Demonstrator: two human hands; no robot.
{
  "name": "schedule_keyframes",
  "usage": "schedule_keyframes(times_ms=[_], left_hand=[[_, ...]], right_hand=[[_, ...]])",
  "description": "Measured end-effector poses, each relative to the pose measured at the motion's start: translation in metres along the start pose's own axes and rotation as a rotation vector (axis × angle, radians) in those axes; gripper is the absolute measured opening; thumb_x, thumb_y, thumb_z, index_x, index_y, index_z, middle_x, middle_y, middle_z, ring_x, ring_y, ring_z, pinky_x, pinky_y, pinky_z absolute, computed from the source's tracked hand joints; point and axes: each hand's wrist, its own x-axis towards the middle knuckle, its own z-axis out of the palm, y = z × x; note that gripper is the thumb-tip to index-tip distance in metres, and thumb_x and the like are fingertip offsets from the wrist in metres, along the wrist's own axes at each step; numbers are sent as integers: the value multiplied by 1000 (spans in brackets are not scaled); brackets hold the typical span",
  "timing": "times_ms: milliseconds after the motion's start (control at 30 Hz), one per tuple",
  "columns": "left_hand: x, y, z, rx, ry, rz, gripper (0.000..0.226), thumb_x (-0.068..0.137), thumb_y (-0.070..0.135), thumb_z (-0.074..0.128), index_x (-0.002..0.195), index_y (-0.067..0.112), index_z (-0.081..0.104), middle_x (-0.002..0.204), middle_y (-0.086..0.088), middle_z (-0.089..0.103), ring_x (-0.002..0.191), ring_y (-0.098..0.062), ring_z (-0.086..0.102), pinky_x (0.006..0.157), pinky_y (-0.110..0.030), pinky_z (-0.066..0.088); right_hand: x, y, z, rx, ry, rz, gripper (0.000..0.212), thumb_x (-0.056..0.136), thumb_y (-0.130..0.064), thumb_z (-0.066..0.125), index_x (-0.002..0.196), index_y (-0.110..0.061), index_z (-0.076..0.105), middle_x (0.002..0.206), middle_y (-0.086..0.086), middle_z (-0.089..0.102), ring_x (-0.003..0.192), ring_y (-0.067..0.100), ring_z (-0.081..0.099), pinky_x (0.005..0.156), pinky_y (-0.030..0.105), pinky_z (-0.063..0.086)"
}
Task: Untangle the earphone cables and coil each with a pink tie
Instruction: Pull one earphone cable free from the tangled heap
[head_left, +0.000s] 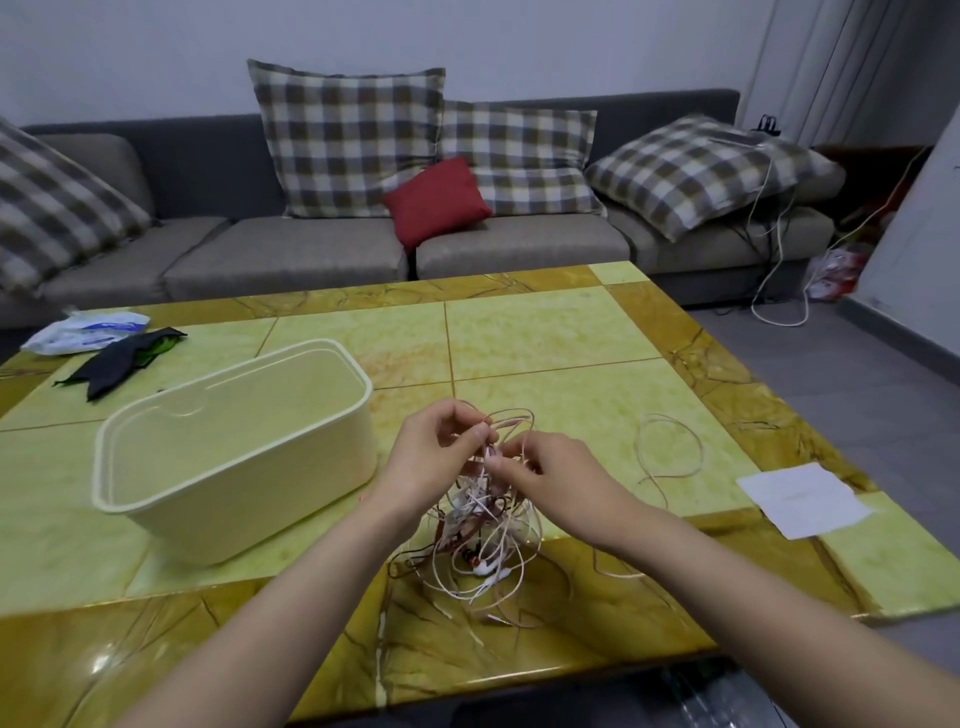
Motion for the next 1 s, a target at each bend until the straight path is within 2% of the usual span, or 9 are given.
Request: schedule_keyframes(times_ms=[133,267,333,433,500,633,767,867,1000], left_hand=[[-3,-1,-2,-18,-24,-3,8,89,2,59,84,7,62,84,-9,69,76,-13,66,68,-27,56],[-5,-4,-1,62,-25,25,9,87,1,62,81,7,63,83,-13,69,77,-17,68,66,-27,57],[-4,-5,2,207,-15,93,18,85,3,64,74,17,63,79,-9,70,79,-20,68,70,-30,57],[-3,-3,7,440,-4,182,26,83,5,65,68,25,57,69,7,64,67,-6,60,60,-9,44],[-3,-1,7,491,-26,179,28,84,5,64,68,26,54,68,11,59,64,-3,55,57,-7,40],[-3,0,3,516,-76,96,20,90,8,57,74,21,53,67,8,56,61,-3,50,54,-10,38],[-3,4,3,398,-104,-39,16,92,6,48,79,16,52,67,-2,57,59,-14,53,59,-27,45],[-3,7,3,408,-132,-51,16,92,7,48,80,16,52,66,-2,56,55,-12,52,57,-25,44],[-1,7,-4,333,-149,-63,12,93,9,52,83,14,56,67,-2,62,60,-15,54,61,-31,45]], right_hand=[[1,-1,3,38,55,36,22,92,-33,57,81,-17,68,69,-6,68,66,2,58,60,13,39],[0,-5,6,-66,70,74,24,90,-30,55,76,-13,66,69,2,66,67,18,59,59,28,43],[0,-8,7,-170,51,71,29,88,-27,52,66,-9,58,61,3,54,60,22,50,51,31,36],[0,-12,13,-320,25,67,32,90,-28,47,62,-14,41,64,3,48,67,27,49,47,31,29],[-1,-11,15,-371,2,65,26,93,-29,44,73,-13,43,80,9,58,78,32,56,53,32,31],[-5,-8,16,-314,-41,80,29,94,-29,44,68,-17,40,76,6,54,74,29,53,49,32,30],[-7,-11,14,-361,-87,64,35,94,-37,45,64,-21,36,67,-2,47,69,24,48,50,31,30],[-8,-12,14,-471,-92,29,37,97,-38,39,65,-21,33,73,-1,47,70,23,45,53,33,30],[-8,-3,15,-431,-57,37,27,98,-34,39,80,-16,49,77,0,53,74,25,51,59,32,34]])
